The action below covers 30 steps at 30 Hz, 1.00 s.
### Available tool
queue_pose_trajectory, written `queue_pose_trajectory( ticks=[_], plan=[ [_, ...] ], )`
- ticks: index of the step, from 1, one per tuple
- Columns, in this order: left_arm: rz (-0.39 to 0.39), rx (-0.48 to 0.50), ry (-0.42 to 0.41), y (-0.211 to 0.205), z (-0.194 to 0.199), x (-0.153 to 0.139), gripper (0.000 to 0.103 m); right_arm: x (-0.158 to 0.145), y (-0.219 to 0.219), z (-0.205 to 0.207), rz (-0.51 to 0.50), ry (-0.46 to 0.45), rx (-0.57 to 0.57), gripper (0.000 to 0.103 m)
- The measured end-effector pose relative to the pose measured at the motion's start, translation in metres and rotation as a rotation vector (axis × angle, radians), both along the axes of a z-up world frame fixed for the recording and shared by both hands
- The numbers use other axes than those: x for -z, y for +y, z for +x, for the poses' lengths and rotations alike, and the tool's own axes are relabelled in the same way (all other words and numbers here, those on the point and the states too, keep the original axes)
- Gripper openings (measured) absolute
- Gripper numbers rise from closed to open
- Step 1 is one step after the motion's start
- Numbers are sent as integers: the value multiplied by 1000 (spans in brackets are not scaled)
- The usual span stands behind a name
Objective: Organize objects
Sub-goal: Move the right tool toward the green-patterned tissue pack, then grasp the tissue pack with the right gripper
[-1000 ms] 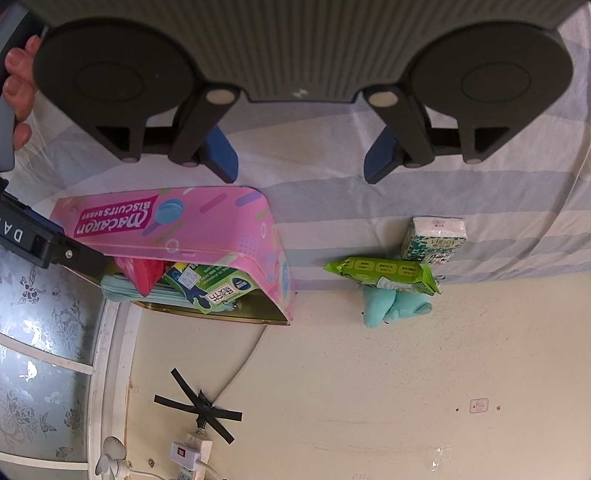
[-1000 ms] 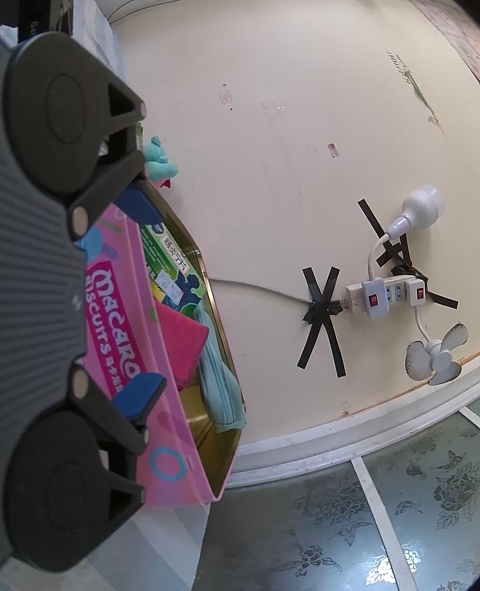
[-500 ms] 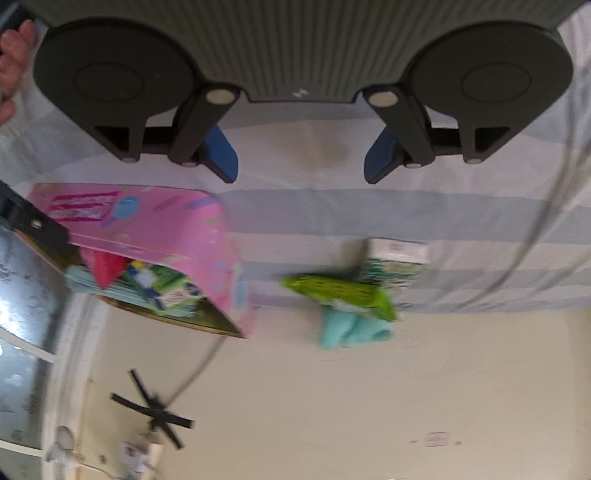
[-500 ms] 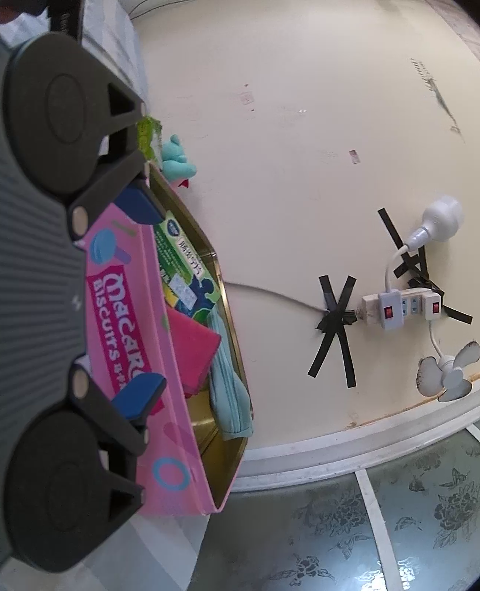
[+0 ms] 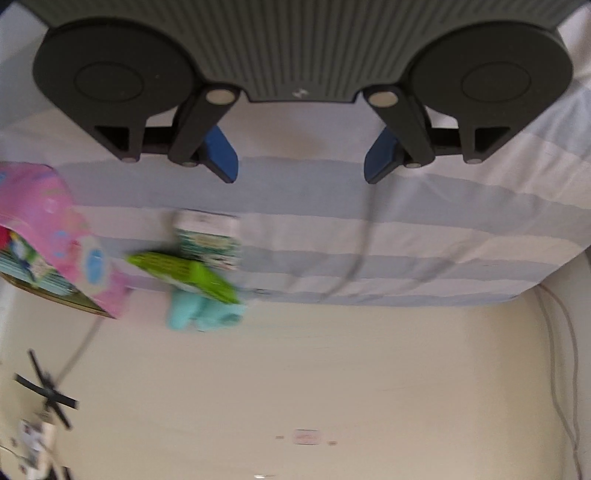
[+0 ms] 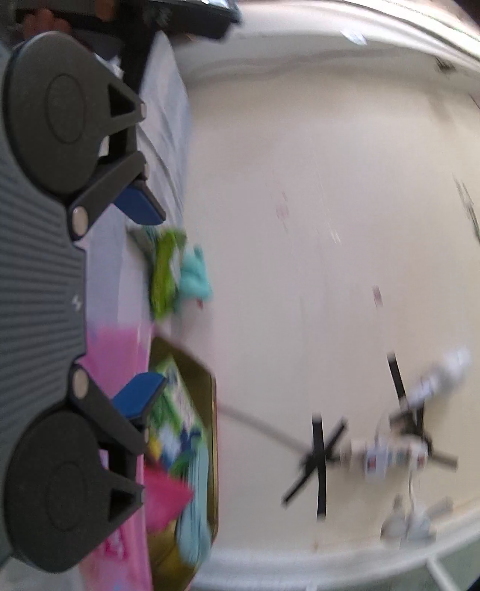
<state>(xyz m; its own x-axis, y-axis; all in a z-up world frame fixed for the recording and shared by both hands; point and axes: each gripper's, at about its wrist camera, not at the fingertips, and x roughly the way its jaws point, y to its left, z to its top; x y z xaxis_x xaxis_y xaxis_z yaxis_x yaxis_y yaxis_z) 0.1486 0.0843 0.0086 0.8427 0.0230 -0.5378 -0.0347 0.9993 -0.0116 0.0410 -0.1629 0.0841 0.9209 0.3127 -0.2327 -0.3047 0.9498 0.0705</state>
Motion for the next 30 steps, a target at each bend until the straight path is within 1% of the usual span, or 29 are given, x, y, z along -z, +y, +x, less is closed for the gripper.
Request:
queue_pose_trajectory(
  ticks=[3, 5, 7, 9, 11, 16, 21, 22, 23, 24, 25, 26, 30],
  plan=[
    [16, -44, -8, 17, 6, -1, 77, 2, 25, 11, -32, 29, -67, 90],
    [14, -74, -11, 27, 9, 0, 77, 3, 40, 24, -43, 65, -100, 90],
    [-9, -97, -1, 36, 13, 3, 77, 4, 51, 39, -48, 107, -123, 90],
    [-43, -113, 29, 42, 16, 6, 77, 7, 61, 52, -64, 146, -140, 90],
    [-71, -130, 34, 46, 17, 6, 77, 10, 72, 67, -83, 182, -152, 90],
    [-100, -147, 53, 51, 17, 8, 77, 18, 96, 116, -125, 289, -149, 91],
    [-99, -145, 53, 51, 20, 8, 77, 33, 112, 157, -148, 381, -107, 92],
    [-98, -144, 53, 51, 21, 9, 77, 35, 114, 165, -145, 415, -101, 91],
    [-97, -145, 52, 52, 20, 8, 77, 36, 115, 170, -131, 436, -104, 87],
    [-97, -144, 51, 52, 20, 8, 77, 37, 115, 174, -123, 449, -109, 78],
    [-97, -144, 51, 52, 20, 8, 77, 38, 116, 174, -130, 442, -103, 74],
    [-97, -144, 51, 52, 20, 8, 77, 38, 115, 172, -135, 432, -107, 65],
    [-99, -143, 48, 52, 20, 8, 77, 39, 106, 152, -134, 421, -134, 60]
  ],
)
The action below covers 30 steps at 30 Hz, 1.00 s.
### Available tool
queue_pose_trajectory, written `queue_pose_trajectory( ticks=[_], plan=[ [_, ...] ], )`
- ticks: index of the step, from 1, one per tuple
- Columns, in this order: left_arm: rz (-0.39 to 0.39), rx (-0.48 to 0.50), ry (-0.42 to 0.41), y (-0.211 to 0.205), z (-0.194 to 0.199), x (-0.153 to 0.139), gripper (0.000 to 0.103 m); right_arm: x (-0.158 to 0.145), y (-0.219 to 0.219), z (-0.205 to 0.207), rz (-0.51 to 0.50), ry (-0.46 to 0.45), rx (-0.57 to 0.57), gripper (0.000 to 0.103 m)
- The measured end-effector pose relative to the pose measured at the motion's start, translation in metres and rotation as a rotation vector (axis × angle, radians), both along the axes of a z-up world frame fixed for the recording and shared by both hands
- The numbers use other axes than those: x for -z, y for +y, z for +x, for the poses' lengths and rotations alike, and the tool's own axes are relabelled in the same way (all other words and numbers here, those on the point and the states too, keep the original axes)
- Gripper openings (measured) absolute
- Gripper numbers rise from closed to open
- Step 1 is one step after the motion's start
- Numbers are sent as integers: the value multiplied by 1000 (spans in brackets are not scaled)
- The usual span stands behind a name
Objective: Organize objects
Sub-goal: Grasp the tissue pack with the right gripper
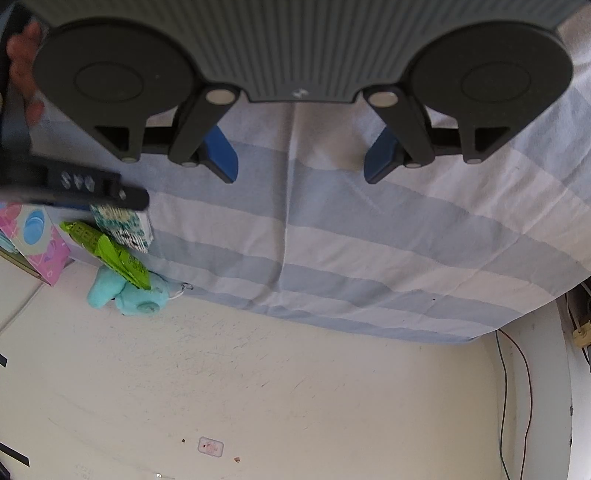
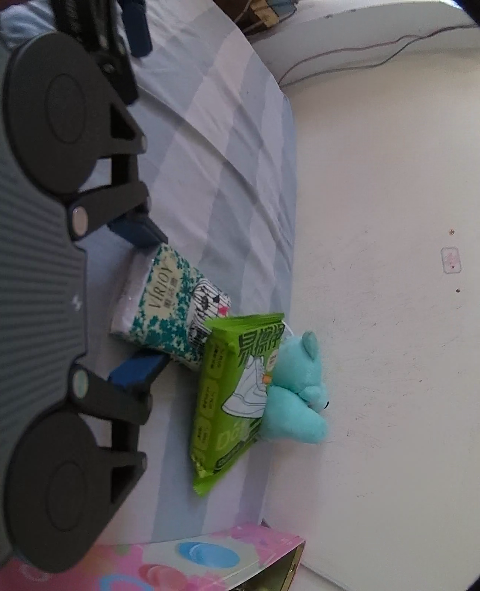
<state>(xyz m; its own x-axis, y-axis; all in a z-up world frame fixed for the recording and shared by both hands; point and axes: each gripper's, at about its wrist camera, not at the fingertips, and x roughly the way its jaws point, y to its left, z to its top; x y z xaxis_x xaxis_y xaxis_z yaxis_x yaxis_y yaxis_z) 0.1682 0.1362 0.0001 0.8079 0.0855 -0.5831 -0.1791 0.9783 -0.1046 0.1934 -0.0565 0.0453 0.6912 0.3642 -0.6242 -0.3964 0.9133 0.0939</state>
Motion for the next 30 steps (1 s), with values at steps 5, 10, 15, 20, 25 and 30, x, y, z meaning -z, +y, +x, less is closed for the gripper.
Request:
queue_pose_trajectory(
  ticks=[5, 10, 15, 20, 25, 30],
  plan=[
    [-6, 8, -3, 0, -1, 0, 77, -1, -21, -60, -33, -36, -135, 60],
    [-26, 85, -23, -7, -8, -2, 77, -5, -56, -122, -48, -61, -202, 60],
    [-121, 248, 13, -32, -26, -4, 77, -9, -86, -155, -51, -77, -150, 63],
    [-215, 447, 38, -77, -55, -9, 77, -4, -102, -157, -7, -54, -122, 69],
    [-207, 510, 102, -112, -58, -3, 76, -3, -101, -161, -11, -62, -127, 72],
    [-172, 507, 93, -127, -64, -2, 59, -4, -103, -166, 11, -68, -129, 61]
  ],
)
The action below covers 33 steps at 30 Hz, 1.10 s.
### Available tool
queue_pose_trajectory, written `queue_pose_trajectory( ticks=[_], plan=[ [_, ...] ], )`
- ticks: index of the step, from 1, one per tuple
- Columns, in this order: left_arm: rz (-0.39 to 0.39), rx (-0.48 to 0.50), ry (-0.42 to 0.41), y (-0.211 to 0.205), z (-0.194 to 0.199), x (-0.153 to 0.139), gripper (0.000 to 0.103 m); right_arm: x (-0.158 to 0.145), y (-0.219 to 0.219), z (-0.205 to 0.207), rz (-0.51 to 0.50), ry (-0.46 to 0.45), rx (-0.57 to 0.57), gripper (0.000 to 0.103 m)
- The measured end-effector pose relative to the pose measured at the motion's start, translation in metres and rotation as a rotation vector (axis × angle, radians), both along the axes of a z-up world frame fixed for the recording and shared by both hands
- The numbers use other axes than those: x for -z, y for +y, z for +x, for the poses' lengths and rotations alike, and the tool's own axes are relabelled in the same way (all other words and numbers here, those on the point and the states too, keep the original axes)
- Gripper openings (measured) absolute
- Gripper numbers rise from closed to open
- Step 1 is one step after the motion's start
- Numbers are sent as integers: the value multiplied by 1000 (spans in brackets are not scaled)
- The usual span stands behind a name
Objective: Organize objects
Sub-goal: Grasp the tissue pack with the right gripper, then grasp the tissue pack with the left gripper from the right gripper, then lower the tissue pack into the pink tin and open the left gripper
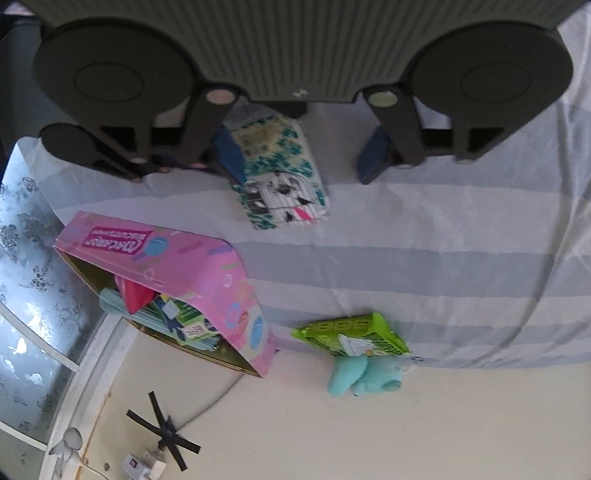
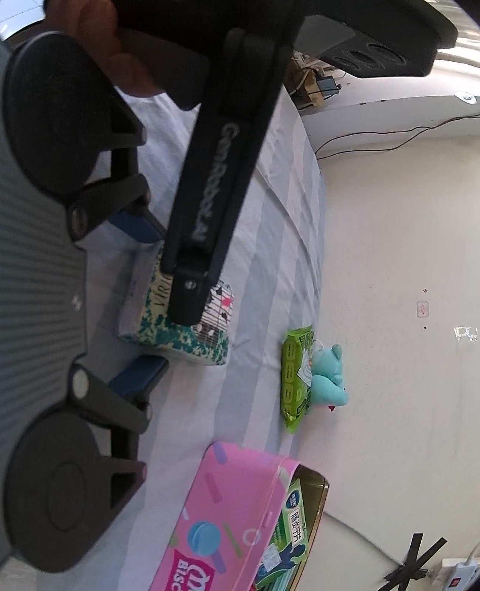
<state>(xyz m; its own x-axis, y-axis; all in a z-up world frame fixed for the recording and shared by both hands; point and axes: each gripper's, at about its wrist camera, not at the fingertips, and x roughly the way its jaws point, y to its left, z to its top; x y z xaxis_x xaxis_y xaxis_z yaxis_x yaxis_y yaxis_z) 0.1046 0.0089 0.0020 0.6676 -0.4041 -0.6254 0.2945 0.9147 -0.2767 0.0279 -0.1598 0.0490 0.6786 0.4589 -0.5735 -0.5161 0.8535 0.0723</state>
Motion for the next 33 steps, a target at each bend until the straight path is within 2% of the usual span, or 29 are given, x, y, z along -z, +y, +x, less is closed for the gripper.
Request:
queue_pose_trajectory(
  ticks=[1, 2, 6, 10, 14, 16, 20, 22, 24, 25, 28, 29, 33],
  plan=[
    [-19, 14, 9, -1, -2, -1, 49, -1, -1, -2, 6, -4, 2, 60],
    [-40, 27, 20, -2, -1, -1, 47, -2, -3, -3, 15, -7, 6, 59],
    [-26, 52, -19, -21, 1, -15, 47, -9, -20, -6, 89, -52, 57, 58],
    [-21, 119, -105, -47, 9, -40, 47, -26, -43, -9, 97, -199, 137, 58],
    [-33, 180, -184, -84, 28, -63, 47, -48, -74, 0, 117, -299, 232, 58],
    [-31, 210, -217, -103, 40, -73, 48, -56, -89, 8, 118, -329, 269, 58],
    [-9, 238, -225, -139, 69, -77, 48, -58, -115, 42, 83, -347, 337, 60],
    [52, 218, -236, -155, 83, -72, 52, -51, -122, 59, 61, -350, 396, 62],
    [150, 141, -264, -164, 87, -68, 54, -38, -129, 71, 53, -346, 454, 76],
    [186, 100, -272, -164, 88, -66, 56, -33, -132, 75, 55, -328, 461, 75],
    [206, 36, -274, -154, 86, -60, 66, -35, -139, 72, 107, -341, 460, 78],
    [214, 19, -273, -150, 85, -59, 67, -35, -138, 69, 103, -355, 465, 82],
    [249, -16, -271, -142, 79, -57, 67, -31, -132, 62, 96, -367, 465, 83]
  ],
)
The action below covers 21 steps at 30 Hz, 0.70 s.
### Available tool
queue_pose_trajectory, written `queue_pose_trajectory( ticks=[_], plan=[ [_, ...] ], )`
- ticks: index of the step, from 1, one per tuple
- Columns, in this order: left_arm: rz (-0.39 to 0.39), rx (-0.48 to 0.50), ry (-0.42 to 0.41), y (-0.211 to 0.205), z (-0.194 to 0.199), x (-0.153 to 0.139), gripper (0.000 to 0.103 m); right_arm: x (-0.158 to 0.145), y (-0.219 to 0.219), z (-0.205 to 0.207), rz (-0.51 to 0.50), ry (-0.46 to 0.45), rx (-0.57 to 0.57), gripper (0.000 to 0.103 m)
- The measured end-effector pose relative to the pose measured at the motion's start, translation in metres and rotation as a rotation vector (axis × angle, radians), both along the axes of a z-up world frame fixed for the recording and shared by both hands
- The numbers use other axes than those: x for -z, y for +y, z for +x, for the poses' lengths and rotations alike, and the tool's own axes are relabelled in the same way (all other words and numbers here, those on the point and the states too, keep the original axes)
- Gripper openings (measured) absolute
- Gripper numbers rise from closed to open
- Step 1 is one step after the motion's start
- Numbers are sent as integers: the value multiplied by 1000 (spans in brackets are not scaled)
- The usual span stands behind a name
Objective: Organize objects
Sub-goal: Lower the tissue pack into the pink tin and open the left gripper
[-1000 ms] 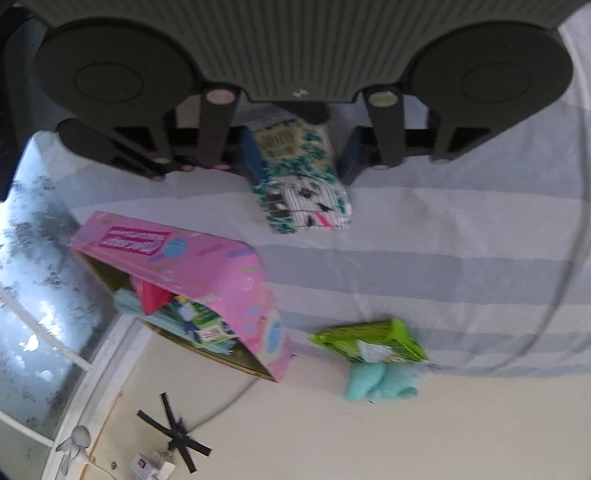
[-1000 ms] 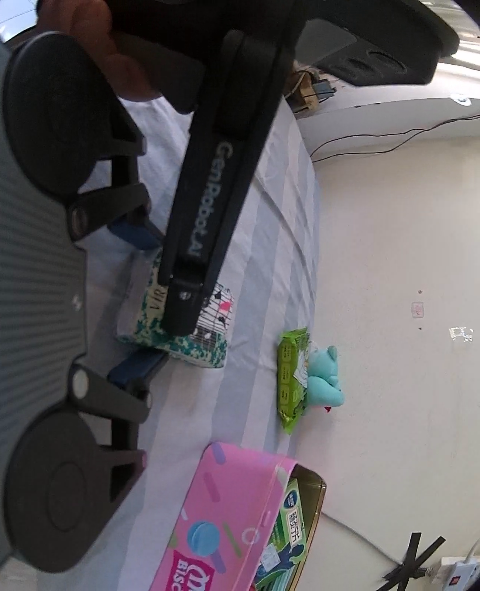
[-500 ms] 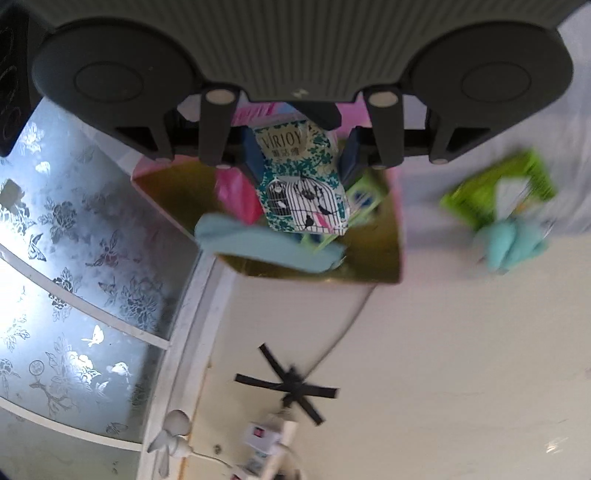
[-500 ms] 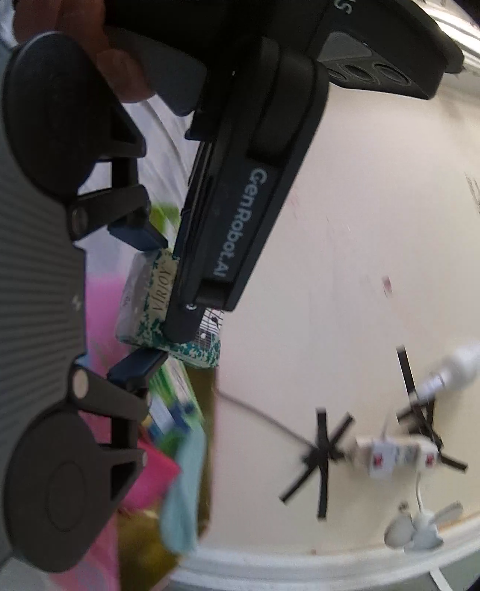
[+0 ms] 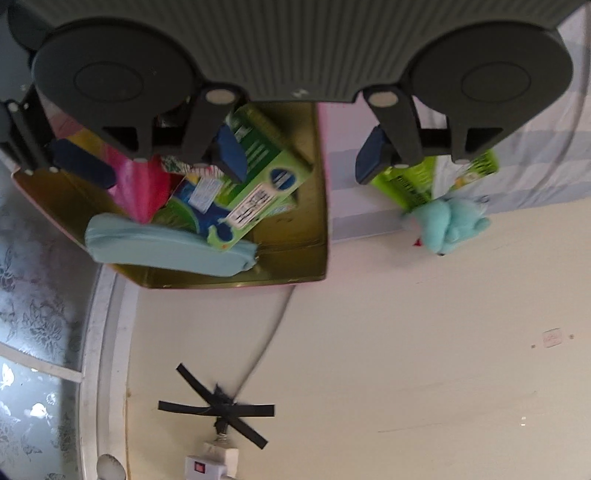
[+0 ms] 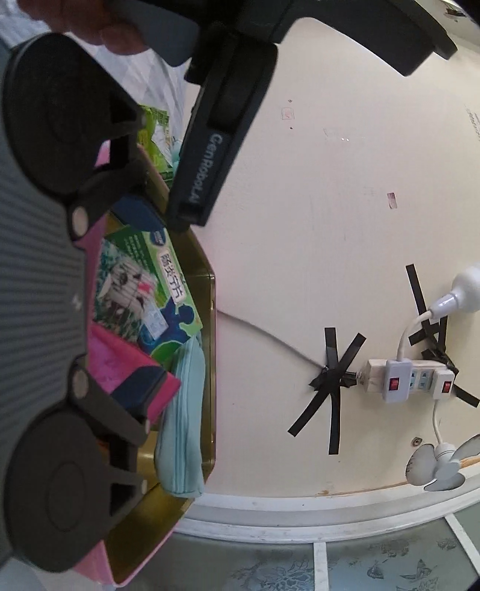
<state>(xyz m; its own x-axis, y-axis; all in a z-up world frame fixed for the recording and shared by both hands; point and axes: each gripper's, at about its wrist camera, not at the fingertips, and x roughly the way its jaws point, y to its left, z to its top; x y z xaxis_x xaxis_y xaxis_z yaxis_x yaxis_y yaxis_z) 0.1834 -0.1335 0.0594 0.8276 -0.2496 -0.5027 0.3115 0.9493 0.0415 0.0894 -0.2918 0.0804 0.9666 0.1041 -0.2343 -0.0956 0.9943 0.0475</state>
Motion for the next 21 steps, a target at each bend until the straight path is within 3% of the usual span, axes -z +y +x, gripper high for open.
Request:
queue_pose_trajectory(
  ticks=[6, 21],
  plan=[
    [-3, -28, -11, 11, -18, -1, 70, -1, 10, -29, -37, -70, 15, 84],
    [26, -118, -50, 28, -35, 2, 70, -2, 3, -38, 7, -99, 24, 84]
  ],
)
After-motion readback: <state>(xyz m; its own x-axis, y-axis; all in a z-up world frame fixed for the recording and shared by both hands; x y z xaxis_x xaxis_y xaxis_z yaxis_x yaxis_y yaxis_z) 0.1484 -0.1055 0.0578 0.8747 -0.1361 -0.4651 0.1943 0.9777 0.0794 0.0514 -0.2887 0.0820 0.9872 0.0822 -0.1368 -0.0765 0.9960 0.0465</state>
